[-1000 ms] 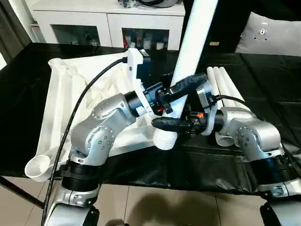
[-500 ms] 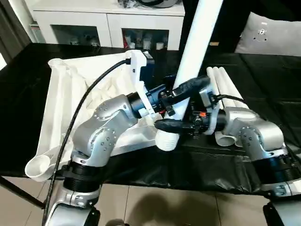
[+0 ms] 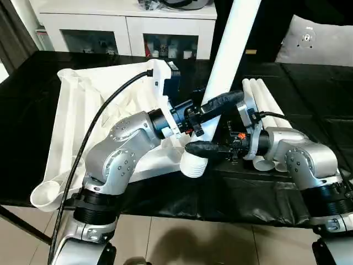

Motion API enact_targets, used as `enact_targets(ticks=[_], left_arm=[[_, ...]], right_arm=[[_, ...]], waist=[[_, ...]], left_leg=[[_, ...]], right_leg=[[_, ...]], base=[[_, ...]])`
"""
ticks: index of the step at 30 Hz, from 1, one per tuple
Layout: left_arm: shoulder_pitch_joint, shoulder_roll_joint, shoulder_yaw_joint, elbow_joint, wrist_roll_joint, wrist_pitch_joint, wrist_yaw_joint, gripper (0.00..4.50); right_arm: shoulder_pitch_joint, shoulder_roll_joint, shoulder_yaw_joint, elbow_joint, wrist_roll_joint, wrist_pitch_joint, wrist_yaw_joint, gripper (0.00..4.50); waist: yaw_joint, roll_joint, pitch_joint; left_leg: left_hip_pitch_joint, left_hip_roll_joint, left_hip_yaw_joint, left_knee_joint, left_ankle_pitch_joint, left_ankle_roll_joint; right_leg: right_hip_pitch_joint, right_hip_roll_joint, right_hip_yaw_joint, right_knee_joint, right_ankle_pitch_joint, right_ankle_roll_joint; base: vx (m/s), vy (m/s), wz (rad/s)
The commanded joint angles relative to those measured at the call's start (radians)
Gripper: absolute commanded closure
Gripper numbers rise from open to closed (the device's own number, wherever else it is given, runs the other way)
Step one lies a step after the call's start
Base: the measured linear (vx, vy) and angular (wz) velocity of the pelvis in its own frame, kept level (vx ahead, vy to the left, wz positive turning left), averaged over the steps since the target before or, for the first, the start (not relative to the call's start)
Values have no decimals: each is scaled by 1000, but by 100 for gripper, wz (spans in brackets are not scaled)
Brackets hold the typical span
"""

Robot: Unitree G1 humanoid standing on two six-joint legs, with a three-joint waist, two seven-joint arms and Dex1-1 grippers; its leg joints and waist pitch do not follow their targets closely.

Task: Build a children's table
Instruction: Pick table leg

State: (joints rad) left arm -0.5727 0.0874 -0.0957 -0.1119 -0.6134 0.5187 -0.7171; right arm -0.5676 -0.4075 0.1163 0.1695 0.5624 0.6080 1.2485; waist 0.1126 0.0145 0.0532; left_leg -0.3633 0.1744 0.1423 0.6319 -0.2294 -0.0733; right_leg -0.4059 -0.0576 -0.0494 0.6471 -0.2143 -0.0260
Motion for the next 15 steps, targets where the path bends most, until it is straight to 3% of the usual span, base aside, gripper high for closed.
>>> enact_targets(ticks=[1, 9, 15], left_arm=[[-15, -6, -7, 0, 0, -12, -11, 268], [-20, -7, -6, 7, 1, -15, -13, 268], [-22, -17, 3, 7, -11, 6, 5, 268]], right_arm=[[-1, 9, -11, -1, 12, 5, -8, 120], [-1, 9, -1, 11, -3, 3, -12, 201], [2, 20, 11, 30, -47, -41, -39, 243]], waist=[[2, -1, -73], [2, -3, -72], [2, -5, -71]], left_leg=[[-6, 41, -5, -64, 25, 75], [-5, 40, -4, -66, 5, 64], [-6, 41, -4, -67, 5, 60]], right_leg=[[77, -73, 45, -65, 51, -256], [76, -72, 45, -70, 7, -242], [74, -73, 45, -71, -3, -236]], base=[[0, 0, 0], [0, 0, 0], [0, 0, 0]])
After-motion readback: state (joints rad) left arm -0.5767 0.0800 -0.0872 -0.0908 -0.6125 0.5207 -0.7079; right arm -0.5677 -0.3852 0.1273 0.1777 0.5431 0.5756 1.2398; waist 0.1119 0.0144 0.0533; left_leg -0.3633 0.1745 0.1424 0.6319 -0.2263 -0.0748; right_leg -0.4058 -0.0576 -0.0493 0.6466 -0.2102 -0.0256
